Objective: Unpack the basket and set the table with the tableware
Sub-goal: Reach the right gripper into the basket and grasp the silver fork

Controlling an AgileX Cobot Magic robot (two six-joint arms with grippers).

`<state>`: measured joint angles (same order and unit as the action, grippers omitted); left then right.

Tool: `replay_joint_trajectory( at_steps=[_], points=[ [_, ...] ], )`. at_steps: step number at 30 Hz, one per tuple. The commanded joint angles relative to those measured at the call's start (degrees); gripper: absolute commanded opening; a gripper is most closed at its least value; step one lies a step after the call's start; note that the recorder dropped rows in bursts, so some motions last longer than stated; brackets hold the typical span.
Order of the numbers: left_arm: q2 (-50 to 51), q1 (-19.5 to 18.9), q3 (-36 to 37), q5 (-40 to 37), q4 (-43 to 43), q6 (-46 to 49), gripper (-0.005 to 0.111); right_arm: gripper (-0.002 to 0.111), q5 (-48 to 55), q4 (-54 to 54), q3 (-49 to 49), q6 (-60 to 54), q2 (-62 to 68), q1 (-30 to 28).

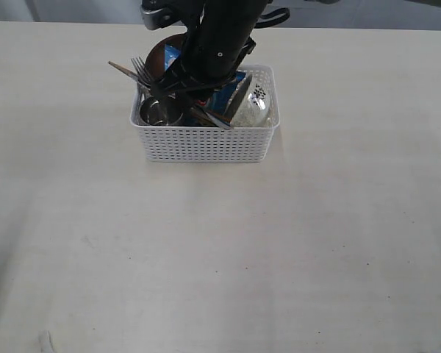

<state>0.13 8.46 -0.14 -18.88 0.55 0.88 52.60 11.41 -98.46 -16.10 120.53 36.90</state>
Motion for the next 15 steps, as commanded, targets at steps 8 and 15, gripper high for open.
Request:
replay_joint_trajectory(
  at_steps=[8,15],
  points=[
    [-0.1,0.3,0.1,0.5,-0.1,-0.3,0.000,0.038,0.0,-2.1,-0.3,-0.2,2.3,0.0],
    [-0.1,0.3,0.1,0.5,-0.1,-0.3,0.000,0.029,-0.2,-2.9,-0.3,-0.2,2.3,0.0]
  ],
)
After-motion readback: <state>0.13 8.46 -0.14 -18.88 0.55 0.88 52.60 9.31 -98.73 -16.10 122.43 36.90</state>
